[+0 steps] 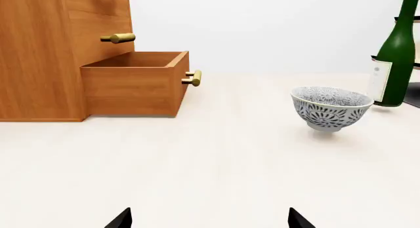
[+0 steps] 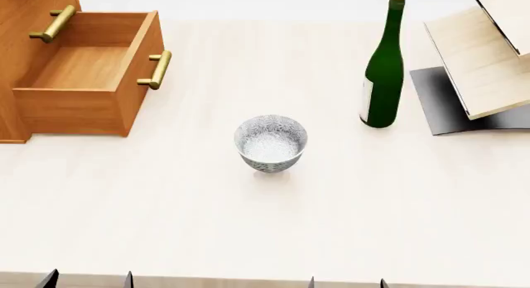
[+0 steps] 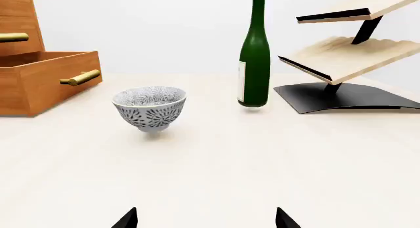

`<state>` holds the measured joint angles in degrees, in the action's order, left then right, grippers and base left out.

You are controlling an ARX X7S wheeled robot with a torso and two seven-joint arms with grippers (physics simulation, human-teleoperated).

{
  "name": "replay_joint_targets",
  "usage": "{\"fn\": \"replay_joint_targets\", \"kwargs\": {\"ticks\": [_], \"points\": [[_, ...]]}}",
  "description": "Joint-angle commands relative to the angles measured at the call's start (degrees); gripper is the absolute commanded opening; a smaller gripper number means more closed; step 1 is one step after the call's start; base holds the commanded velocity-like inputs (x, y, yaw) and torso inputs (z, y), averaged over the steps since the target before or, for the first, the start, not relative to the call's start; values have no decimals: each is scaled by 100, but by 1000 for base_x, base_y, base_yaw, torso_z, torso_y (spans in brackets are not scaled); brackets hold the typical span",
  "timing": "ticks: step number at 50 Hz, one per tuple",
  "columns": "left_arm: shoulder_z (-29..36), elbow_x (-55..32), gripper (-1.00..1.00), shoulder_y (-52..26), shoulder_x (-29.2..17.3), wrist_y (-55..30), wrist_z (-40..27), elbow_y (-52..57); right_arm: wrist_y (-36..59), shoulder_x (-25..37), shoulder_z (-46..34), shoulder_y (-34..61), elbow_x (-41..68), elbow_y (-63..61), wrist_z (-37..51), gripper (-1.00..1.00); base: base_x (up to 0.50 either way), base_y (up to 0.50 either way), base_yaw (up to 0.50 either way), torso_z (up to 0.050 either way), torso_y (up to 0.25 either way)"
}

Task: Close the bottom drawer of the cabinet.

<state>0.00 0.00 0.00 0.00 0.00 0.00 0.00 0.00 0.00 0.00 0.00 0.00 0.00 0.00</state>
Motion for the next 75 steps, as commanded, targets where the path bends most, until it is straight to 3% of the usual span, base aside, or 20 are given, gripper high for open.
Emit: {"fn": "replay_joint_targets", "kwargs": {"ticks": [1, 25, 48, 49, 50, 51, 75], "points": [[104, -99, 100, -25, -88, -25, -103, -49, 9, 91, -105, 14, 88, 23, 118, 100, 0, 0, 0, 0, 0], [478, -256, 100, -92, -398, 156, -509, -391, 98, 444, -400, -7, 371, -183, 435, 100, 0, 0, 0, 0, 0], [516, -299, 100, -688, -544, 386, -795, -1260, 481, 715, -498, 944, 356, 464, 530, 100, 0, 0, 0, 0, 0], [-217, 454, 100, -598, -211, 123, -615, -665, -859, 4, 562, -859, 859, 144, 859, 100, 0, 0, 0, 0, 0], [-121, 225, 100, -706, -116, 366, -477, -1302, 0, 863, -298, 0, 604, 524, 781, 100, 0, 0, 0, 0, 0], [-92, 192, 100, -702, -131, 372, -489, -1301, 505, 274, 74, 859, -133, 474, 27, 100, 0, 0, 0, 0, 0], [231, -42, 100, -711, -373, 378, -781, -1266, 870, 484, -133, 999, 69, 172, 146, 100, 0, 8, 0, 0, 0]]}}
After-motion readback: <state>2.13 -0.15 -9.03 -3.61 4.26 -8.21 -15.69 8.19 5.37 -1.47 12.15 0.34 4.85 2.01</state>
